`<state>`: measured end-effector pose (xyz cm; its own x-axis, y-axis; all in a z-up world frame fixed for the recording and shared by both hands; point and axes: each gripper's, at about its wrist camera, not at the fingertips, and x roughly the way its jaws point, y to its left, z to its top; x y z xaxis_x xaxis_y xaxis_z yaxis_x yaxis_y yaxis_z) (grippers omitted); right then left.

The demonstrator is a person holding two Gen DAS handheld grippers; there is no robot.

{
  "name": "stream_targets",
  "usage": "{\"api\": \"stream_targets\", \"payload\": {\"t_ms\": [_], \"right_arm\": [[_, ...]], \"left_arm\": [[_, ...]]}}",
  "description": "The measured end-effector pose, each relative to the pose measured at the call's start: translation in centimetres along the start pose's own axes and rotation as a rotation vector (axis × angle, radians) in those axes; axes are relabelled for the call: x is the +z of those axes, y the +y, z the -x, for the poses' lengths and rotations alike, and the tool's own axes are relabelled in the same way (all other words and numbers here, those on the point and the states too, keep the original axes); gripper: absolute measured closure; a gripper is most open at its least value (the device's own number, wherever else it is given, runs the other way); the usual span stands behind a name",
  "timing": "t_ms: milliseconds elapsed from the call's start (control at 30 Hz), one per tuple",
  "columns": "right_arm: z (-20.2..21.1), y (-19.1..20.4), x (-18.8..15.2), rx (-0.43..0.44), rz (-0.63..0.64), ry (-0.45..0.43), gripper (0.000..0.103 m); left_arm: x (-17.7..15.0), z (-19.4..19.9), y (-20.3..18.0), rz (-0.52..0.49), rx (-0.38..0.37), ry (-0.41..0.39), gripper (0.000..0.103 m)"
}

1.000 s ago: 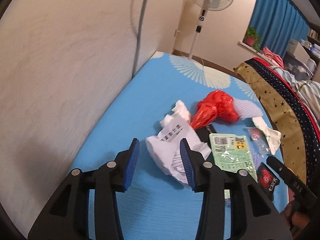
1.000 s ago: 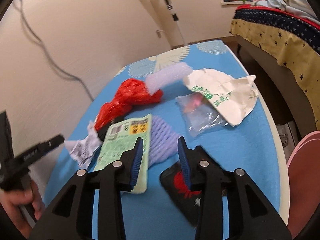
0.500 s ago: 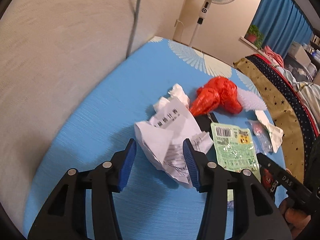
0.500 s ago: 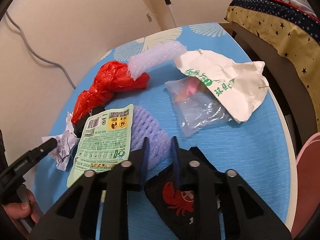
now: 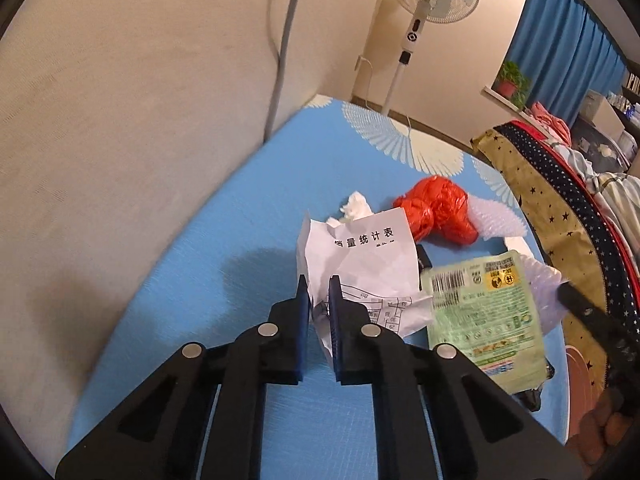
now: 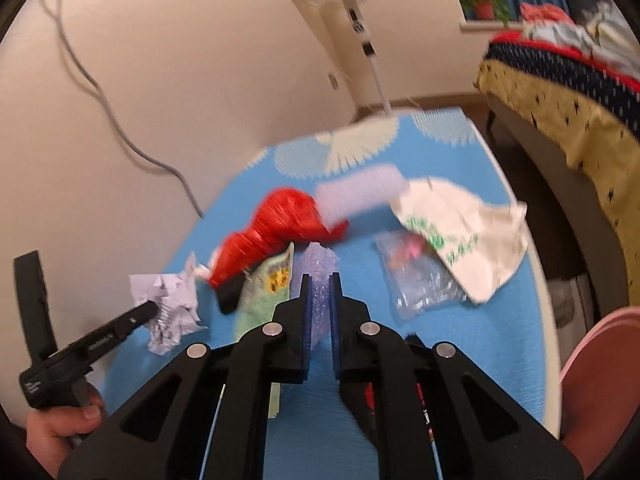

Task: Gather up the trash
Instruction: 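Grasp the crumpled white printed paper with the left gripper while the right grasps the purple foam net, then carry the white paper in the left gripper while the right carries the purple net to the pink bin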

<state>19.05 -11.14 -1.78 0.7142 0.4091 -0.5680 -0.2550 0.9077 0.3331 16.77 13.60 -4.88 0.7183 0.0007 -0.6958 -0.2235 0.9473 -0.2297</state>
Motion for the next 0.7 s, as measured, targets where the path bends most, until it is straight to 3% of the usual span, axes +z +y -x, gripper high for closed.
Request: {"api": "stream_targets", "payload": {"t_ms": [233, 700], "right_arm": [[3.3, 1.6, 0.9, -0.003, 0.066, -0.067, 0.095], [11.2, 1.5, 1.5, -0.043, 0.103, -0.157, 0.095]], "left_arm": [[0.0, 2.7, -0.1, 0.021, 0.014, -0.039, 0.094], [-2.8, 7.5, -3.0, -0.059, 0.016, -0.107, 0.094]]}}
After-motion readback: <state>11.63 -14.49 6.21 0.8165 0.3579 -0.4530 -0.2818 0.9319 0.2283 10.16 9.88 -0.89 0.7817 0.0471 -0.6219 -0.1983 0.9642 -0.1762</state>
